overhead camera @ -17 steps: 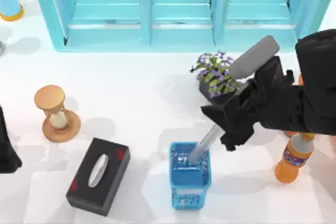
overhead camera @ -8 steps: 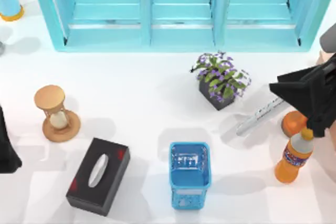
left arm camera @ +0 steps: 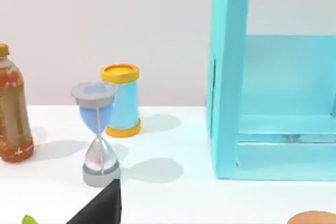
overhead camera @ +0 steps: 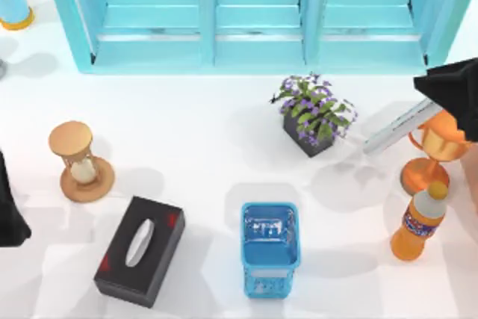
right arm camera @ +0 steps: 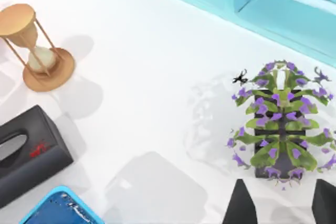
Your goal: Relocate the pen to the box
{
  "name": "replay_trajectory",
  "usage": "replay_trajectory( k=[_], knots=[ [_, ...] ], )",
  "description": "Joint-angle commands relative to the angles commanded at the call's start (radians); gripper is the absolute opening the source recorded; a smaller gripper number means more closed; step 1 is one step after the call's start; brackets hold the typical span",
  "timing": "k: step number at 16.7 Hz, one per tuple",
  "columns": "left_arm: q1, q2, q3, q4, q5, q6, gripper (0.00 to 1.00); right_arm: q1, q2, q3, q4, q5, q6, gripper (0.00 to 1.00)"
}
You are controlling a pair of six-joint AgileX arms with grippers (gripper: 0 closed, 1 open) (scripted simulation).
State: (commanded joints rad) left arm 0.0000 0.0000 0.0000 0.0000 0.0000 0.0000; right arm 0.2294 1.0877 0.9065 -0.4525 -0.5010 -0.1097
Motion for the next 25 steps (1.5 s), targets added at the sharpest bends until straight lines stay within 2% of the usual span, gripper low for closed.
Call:
replay_trajectory(
  k=[3,7,10,13,18,25],
  knots=[
    [0.0,0.0,0.0,0.0,0.0,0.0,1.0,-0.174,0.071,0.152,-0.107,0.045,-0.053,0.0],
    [0.0,0.0,0.0,0.0,0.0,0.0,1.0,-0.407,0.141,0.308,-0.31,0.139,-0.222,0.0],
    [0.0,0.0,0.0,0.0,0.0,0.0,1.0,-0.496,0.156,0.339,-0.451,0.205,-0.362,0.0],
    [0.0,0.0,0.0,0.0,0.0,0.0,1.0,-0.53,0.155,0.334,-0.52,0.241,-0.431,0.0],
    [0.0,0.0,0.0,0.0,0.0,0.0,1.0,-0.526,0.154,0.33,-0.517,0.242,-0.431,0.0],
    [0.0,0.0,0.0,0.0,0.0,0.0,1.0,-0.503,0.175,0.159,-0.305,0.26,-0.408,0.0]
  ],
)
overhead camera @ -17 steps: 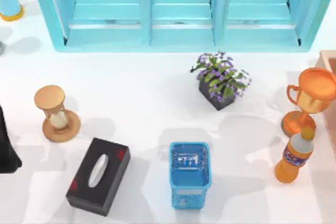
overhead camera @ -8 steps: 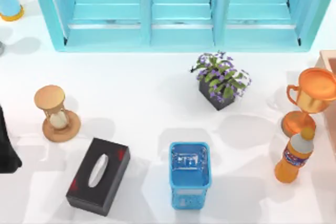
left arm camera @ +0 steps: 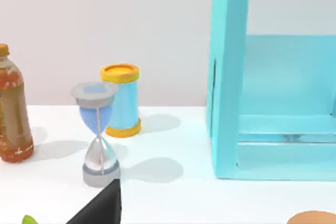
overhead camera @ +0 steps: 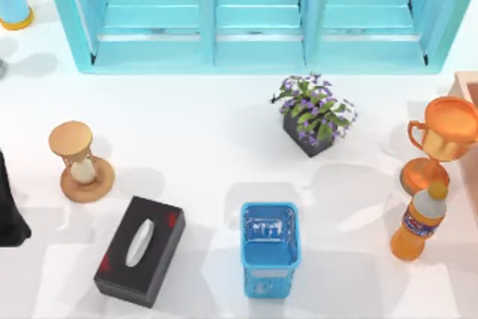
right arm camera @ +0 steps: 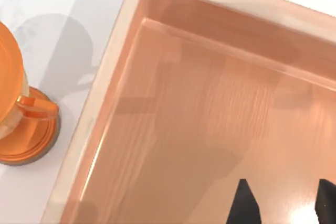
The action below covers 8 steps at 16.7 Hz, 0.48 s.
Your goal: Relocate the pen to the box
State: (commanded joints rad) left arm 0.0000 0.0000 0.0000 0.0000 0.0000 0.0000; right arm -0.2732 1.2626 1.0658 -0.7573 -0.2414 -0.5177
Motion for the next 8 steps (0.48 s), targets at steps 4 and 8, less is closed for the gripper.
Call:
replay_trajectory(
  k=[4,8],
  knots=[
    [0.0,0.0,0.0,0.0,0.0,0.0,1.0,0.009,0.016,-0.051,0.052,0.004,0.007,0.0],
    [0.0,0.0,0.0,0.0,0.0,0.0,1.0,0.009,0.016,-0.051,0.052,0.004,0.007,0.15]
  ],
)
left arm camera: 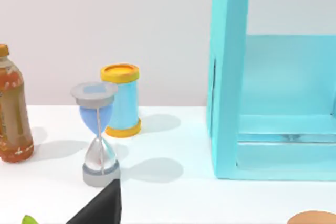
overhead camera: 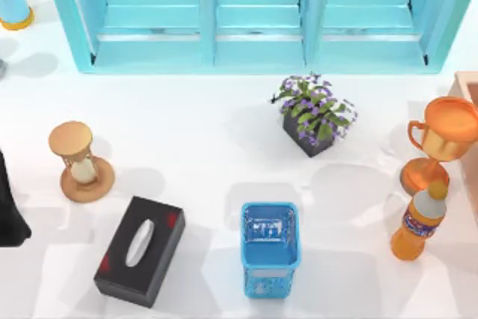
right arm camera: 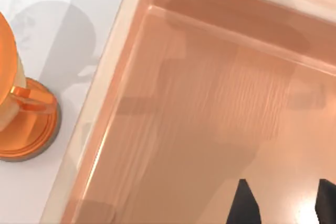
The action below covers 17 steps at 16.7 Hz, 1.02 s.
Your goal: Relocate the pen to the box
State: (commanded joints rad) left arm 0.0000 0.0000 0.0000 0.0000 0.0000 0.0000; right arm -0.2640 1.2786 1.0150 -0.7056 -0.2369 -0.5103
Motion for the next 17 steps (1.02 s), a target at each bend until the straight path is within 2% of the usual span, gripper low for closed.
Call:
replay_trajectory(
  k=[11,17],
  knots=[
    [0.0,0.0,0.0,0.0,0.0,0.0,1.0,0.0,0.0,0.0,0.0,0.0,0.0,0.98],
    [0.0,0.0,0.0,0.0,0.0,0.0,1.0,0.0,0.0,0.0,0.0,0.0,0.0,1.0]
  ],
)
